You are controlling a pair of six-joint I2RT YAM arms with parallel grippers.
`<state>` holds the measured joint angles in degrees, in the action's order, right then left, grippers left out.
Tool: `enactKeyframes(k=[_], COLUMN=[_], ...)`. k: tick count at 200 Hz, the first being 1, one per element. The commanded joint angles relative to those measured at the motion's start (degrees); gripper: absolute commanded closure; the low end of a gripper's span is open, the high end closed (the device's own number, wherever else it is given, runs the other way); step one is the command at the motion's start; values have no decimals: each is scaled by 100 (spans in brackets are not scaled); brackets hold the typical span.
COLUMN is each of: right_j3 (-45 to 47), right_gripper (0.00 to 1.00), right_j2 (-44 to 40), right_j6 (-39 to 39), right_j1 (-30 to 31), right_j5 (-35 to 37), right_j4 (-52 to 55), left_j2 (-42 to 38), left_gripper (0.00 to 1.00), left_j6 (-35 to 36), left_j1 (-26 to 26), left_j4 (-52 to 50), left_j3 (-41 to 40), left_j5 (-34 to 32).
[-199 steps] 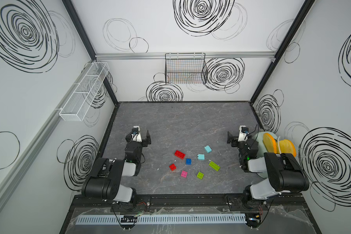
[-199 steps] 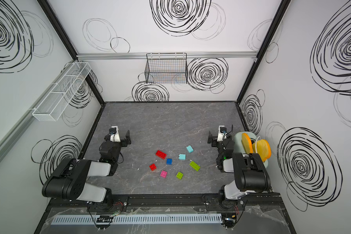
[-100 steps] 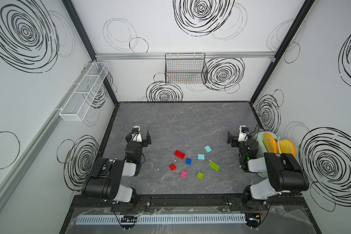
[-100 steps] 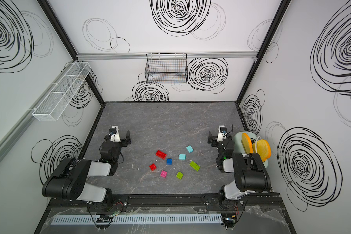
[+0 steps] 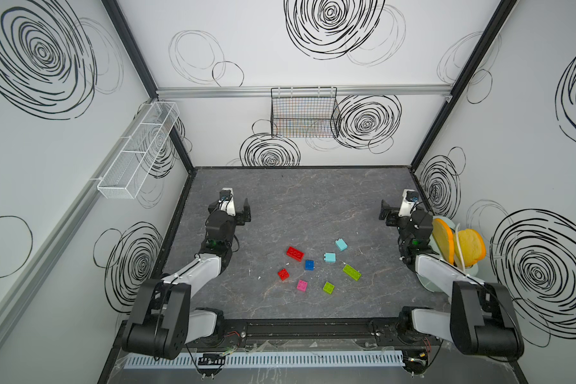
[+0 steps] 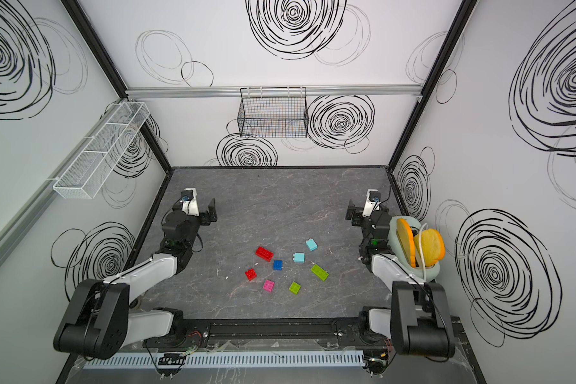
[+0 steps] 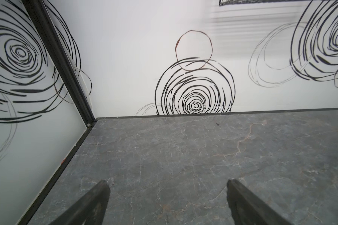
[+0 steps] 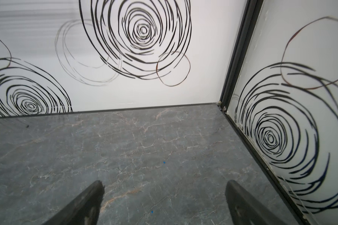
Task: Assemble a giraffe with lego
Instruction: Adjust the lego brick at the center of the board.
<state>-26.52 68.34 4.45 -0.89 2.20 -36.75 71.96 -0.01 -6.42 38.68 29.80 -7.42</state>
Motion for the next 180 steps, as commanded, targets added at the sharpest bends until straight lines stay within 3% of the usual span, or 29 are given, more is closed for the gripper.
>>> enactKeyframes(k=[1,29,45,71,109,132,180], right_j3=[-305,-930,-1213,-1438,-1462,-1435,-1372], right_gripper=[1,1,1,1,1,1,1], right_j2=[-728,-1511,-1757,-1878,-1521,-1255,-439], right_j6=[378,1469,2334,2306,2253,2238,2041], right_j1=[-29,-56,-74,-113,50,727,2899], right_j5=[6,350,686,-112,-1338,-1311,-456], right_j4=[1617,3306,4162,4782,5211,5283,4977], left_j2=[-401,-965,-1267,-1687,-2259,-2436,-2431], left_gripper=[2,2,2,2,2,2,2], left_j6=[-4,-145,-93,330,491,711,1072], left_j1=[-141,-357,-290,-224,199,369,326], left_j4=[-1759,-3469,-4182,-4714,-4415,-4272,-4199], left_j3=[609,1428,1643,1573,807,461,217], left_j5=[287,378,954,1572,2437,2941,3278])
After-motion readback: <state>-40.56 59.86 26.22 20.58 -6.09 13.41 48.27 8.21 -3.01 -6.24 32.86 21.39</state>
